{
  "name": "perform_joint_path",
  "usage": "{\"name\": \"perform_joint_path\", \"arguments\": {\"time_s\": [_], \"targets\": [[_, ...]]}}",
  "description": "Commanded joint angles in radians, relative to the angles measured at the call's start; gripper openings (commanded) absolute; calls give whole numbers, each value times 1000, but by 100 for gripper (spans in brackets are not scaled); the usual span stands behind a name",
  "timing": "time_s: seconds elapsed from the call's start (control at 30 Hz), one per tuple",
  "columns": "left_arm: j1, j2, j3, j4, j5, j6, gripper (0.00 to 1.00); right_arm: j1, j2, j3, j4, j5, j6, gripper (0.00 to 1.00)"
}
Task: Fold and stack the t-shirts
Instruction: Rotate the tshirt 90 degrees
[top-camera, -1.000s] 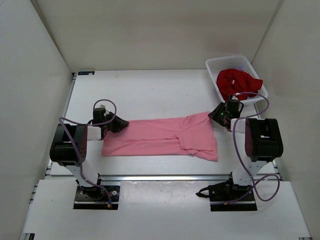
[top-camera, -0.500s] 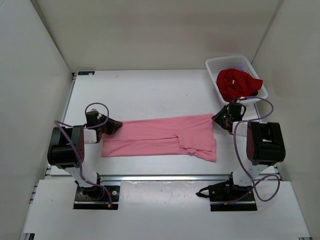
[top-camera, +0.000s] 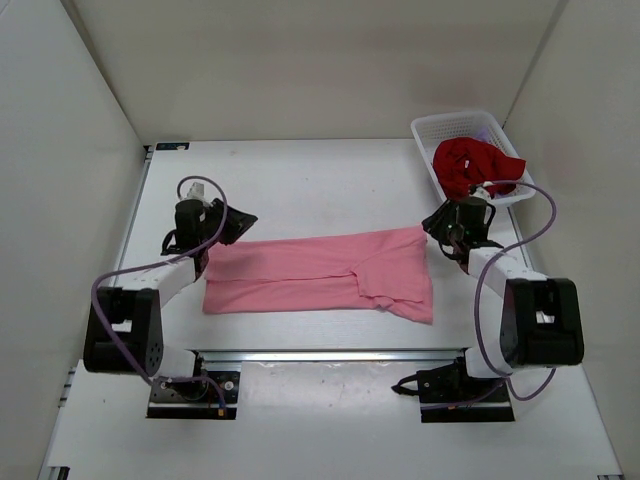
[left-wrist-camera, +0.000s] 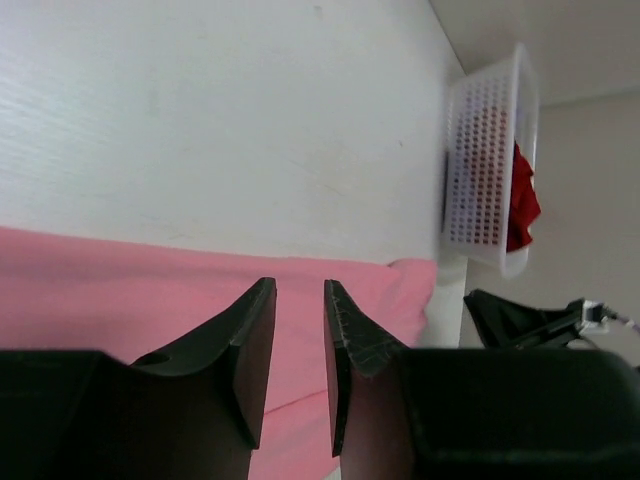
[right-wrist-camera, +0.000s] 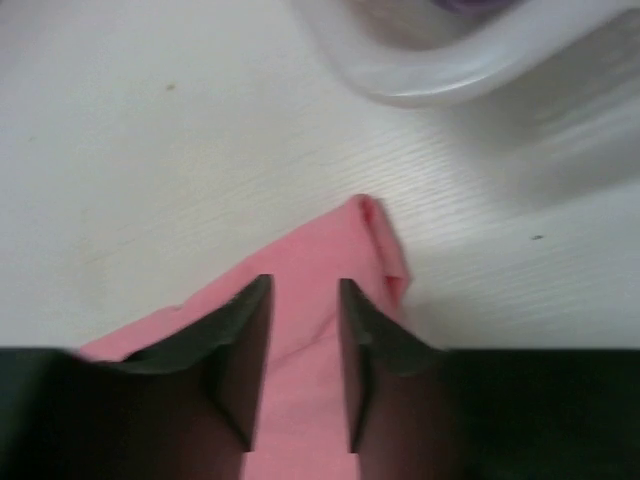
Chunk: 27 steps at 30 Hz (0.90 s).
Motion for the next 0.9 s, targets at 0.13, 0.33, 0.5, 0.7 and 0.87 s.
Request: {"name": "perform_joint_path", "arguments": {"time_s": [0.13, 0.33, 0.5, 0.7, 0.87], "targets": [[-184, -128, 39, -203, 19, 226, 37, 213, -162, -120, -131, 57, -36, 0], [-241, -161, -33, -223, 97, 260, 38, 314, -92, -162, -183, 9, -9, 1], [-243, -190, -51, -233, 123, 275, 38, 291, 280, 149, -169, -148, -45, 0], [-218, -185, -37, -272, 100, 301, 38, 305, 881, 1142, -405, -283, -102, 0], [-190, -193, -11, -331, 91, 315, 37, 363, 1121, 1998, -818, -274, -205, 14]]}}
